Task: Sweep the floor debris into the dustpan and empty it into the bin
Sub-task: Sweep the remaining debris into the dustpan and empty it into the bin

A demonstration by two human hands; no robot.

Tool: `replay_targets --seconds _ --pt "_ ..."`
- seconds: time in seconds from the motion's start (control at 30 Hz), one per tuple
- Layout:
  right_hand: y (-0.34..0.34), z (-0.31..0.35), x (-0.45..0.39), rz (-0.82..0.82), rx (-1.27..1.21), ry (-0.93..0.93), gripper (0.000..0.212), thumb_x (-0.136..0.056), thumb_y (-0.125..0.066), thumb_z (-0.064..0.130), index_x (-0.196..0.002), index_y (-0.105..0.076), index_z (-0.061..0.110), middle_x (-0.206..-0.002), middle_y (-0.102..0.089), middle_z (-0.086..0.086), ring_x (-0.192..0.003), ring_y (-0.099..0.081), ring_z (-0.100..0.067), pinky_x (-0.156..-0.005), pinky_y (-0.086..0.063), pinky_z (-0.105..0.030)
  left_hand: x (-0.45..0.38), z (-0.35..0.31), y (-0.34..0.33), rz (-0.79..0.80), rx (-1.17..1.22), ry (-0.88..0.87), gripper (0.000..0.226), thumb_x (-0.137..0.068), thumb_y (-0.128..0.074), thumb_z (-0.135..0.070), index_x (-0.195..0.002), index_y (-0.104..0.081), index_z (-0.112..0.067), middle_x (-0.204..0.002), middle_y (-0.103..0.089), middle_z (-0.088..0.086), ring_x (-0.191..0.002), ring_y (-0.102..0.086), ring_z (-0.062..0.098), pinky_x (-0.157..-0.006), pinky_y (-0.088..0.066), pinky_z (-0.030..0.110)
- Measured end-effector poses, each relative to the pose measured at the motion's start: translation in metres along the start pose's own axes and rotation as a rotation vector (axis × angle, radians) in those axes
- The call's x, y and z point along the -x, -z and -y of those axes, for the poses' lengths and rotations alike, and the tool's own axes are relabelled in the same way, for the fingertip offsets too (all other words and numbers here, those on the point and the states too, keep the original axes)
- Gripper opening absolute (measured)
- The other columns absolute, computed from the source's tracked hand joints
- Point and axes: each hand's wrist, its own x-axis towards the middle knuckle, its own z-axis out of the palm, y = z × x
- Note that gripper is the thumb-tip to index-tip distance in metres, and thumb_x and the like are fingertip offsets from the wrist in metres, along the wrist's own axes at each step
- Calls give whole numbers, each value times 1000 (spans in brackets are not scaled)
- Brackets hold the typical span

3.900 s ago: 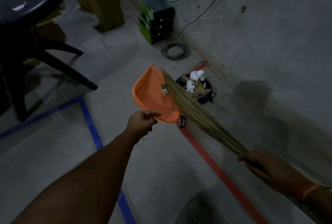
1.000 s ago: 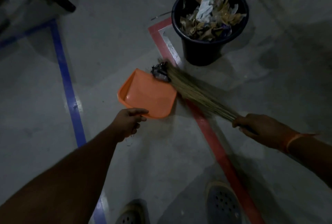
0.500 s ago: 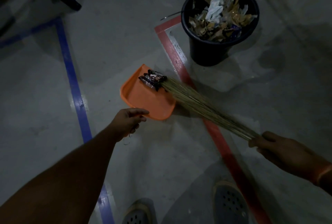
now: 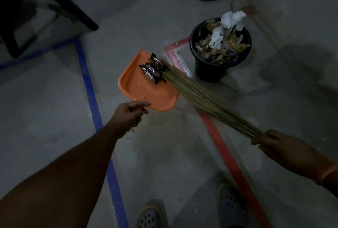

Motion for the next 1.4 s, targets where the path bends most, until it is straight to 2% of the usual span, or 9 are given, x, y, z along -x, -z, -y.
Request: replay_targets --seconds 0.1,0.27,0.47,0.7,0.97,1.07,1.2,1.3,1.4 --pt "32 15 -4 -35 -9 17 44 -95 -22 61 -118 -55 43 -96 -51 17 -68 -57 -2 -60 -51 -22 10 -34 11 -27 -9 -31 40 -97 -48 13 -120 -72 -10 -105 -69 21 -60 -52 16 -50 -40 25" --pt "75 32 -6 -50 -4 34 44 -94 -22 63 -117 -54 44 -96 -52 18 -69 -55 1 -62 -36 -6 30 -71 17 -65 42 -71 42 -96 -48 14 -115 -74 -13 -103 -70 19 -60 -52 16 -49 -40 26" --pt "123 42 3 -84 28 61 37 -95 -23 62 -117 -50 50 -99 -50 22 -70 -56 2 -59 -49 -19 52 -119 24 -79 41 -87 42 -96 -49 13 -112 -76 -16 -104 -70 18 -60 -52 16 -50 -41 27" --pt "159 13 23 -125 29 16 29 -96 -25 60 -116 -45 58 -99 -47 25 -72 -54 4 -59 -50 -24 40 -187 8 -62 -153 -122 43 -95 -50 11 -115 -76 -17 -107 -70 20 -61 -51 17 -51 -42 28" --pt "165 -58 51 -122 50 -131 27 -94 -21 62 -115 -37 66 -98 -46 27 -72 -52 8 -58 -46 -18 -8 -240 -66 -120 -425 -102 37 -87 -63 -1 -104 -78 -31 -95 -75 13 -63 -60 18 -47 -45 26" --pt "169 -74 59 -96 59 -195 28 -93 -19 63 -113 -38 64 -89 -51 19 -64 -55 0 -52 -48 -23 -22 -255 -89 -127 -489 -86 34 -88 -66 -4 -105 -77 -32 -92 -75 11 -64 -62 18 -49 -47 25" --pt "166 -89 67 -120 63 -217 35 -94 -17 62 -113 -44 51 -83 -55 8 -61 -58 -11 -51 -48 -27 -34 -272 -110 -157 -579 -103 34 -88 -62 -2 -108 -77 -26 -78 -70 8 -52 -57 13 -43 -43 20" --pt "161 -100 72 -173 91 -238 26 -94 -18 61 -109 -39 59 -77 -54 7 -58 -57 -15 -50 -49 -34 -37 -286 -119 -188 -701 -128 38 -88 -60 -1 -111 -77 -26 -82 -69 -3 -69 -69 16 -55 -53 22" --pt "161 -110 79 -160 46 -259 24 -94 -19 59 -111 -34 64 -74 -54 9 -57 -57 -14 -50 -50 -34 -40 -298 -120 -203 -799 -130 40 -87 -61 -1 -111 -77 -28 -110 -74 4 -96 -72 24 -77 -62 32"
